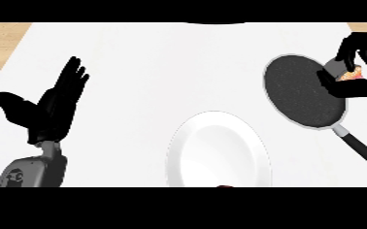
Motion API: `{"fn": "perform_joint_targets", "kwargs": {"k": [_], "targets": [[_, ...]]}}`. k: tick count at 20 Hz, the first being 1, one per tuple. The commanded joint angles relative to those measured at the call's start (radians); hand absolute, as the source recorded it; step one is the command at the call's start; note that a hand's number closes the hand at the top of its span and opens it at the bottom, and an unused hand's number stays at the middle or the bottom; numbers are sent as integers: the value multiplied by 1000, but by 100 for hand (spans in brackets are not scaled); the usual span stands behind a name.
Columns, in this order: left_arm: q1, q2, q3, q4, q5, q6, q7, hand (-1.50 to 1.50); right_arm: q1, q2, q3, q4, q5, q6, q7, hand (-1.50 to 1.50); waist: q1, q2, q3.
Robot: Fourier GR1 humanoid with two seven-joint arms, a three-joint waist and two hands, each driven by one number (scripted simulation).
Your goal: Pick the cupcake from the plate and place it in the pan
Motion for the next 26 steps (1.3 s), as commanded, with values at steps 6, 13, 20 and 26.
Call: {"fn": "perform_joint_targets", "kwargs": {"k": [6, 13, 20, 26], "targets": [[45, -5, 6, -2, 0, -31, -51, 0, -123, 0, 36, 524, 82, -234, -302, 150, 11, 2, 0], [39, 8, 5, -78, 28, -45, 34, 0, -231, 21, 3, 780, 132, -232, -90, -150, 22, 1, 0], [-98, 14, 30, 2, 8, -6, 88, 0, -328, -35, -54, 1060, 69, -228, -338, -150, 12, 5, 1], [-67, 4, 32, 10, -1, -5, 33, 0, -336, -97, -236, 1090, -142, -92, -459, -150, 10, 8, 3]]}}
